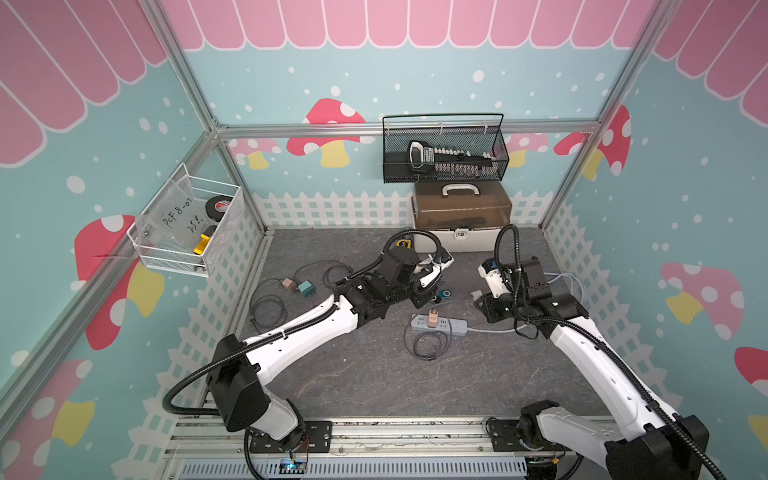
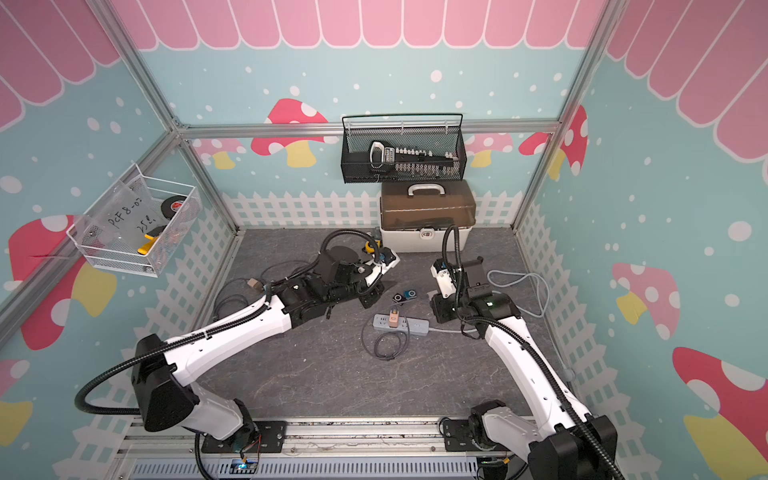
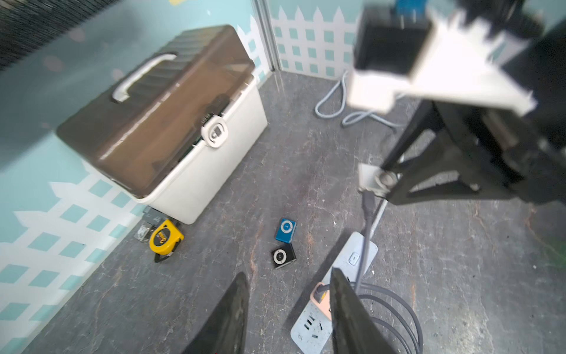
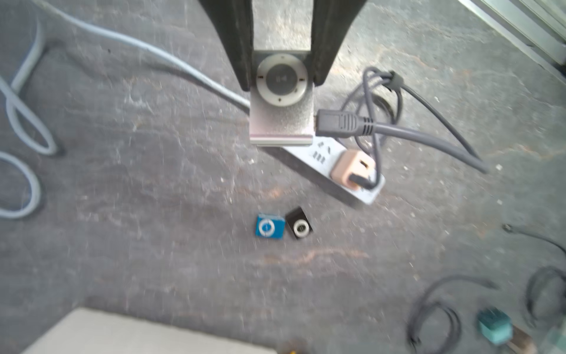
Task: Charge mp3
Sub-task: Insert the charging cable into the MP3 player, then move the socket to the center of the board.
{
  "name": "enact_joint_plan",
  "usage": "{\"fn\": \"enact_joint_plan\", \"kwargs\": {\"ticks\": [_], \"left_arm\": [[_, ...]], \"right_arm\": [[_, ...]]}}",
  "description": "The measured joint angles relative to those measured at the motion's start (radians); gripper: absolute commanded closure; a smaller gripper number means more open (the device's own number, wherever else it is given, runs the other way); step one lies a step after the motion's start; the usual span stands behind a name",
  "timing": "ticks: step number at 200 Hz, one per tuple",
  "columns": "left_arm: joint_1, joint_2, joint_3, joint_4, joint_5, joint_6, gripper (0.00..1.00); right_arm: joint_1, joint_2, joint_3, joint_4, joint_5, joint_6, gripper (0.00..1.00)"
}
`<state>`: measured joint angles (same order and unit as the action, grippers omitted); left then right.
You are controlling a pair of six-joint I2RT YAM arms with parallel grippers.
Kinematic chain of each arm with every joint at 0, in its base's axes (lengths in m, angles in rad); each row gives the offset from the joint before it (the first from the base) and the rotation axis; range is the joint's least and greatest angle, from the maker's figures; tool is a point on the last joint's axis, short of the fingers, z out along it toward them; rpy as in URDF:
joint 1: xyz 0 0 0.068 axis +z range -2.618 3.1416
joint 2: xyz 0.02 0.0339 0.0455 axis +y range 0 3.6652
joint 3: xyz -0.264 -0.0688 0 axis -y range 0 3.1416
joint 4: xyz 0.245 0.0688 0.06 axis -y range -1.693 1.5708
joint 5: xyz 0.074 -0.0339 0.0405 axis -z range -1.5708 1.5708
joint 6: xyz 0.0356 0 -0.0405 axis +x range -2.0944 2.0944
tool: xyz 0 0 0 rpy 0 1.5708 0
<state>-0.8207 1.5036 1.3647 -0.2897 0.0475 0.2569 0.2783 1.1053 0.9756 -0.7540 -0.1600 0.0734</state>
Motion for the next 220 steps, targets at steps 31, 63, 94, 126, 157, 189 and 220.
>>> {"fn": "enact_joint_plan", "kwargs": {"ticks": [31,63,94,126,157,189,220], "left_arm": [[0.06,-0.066,-0.027,0.034,0.017,-0.036,0.56],[0.098,-0.1,-0.084,0.039,0.028,-0.052,0.56],[0.121,-0.126,-0.147,0.039,0.03,-0.06,0.56],[0.14,-0.152,-0.189,0.039,0.032,-0.069,0.56],[0.151,-0.156,-0.211,0.039,0.031,-0.074,0.56],[0.173,-0.155,-0.221,0.04,0.026,-0.096,0.56],[0.202,-0.154,-0.221,0.039,0.016,-0.111,0.57]], "right_arm": [[-0.024,-0.006,-0.019,-0.075,0.035,-0.15,0.92],[-0.037,-0.035,-0.034,-0.101,0.035,-0.352,0.95],[-0.037,-0.021,-0.082,-0.163,-0.051,-0.557,0.99],[-0.034,0.016,-0.12,-0.221,-0.107,-0.682,1.0],[-0.005,0.072,-0.179,-0.206,-0.074,-0.735,1.0],[0.038,0.16,-0.228,-0.11,0.004,-0.742,0.99],[0.044,0.29,-0.226,-0.005,0.043,-0.723,0.99]]}}
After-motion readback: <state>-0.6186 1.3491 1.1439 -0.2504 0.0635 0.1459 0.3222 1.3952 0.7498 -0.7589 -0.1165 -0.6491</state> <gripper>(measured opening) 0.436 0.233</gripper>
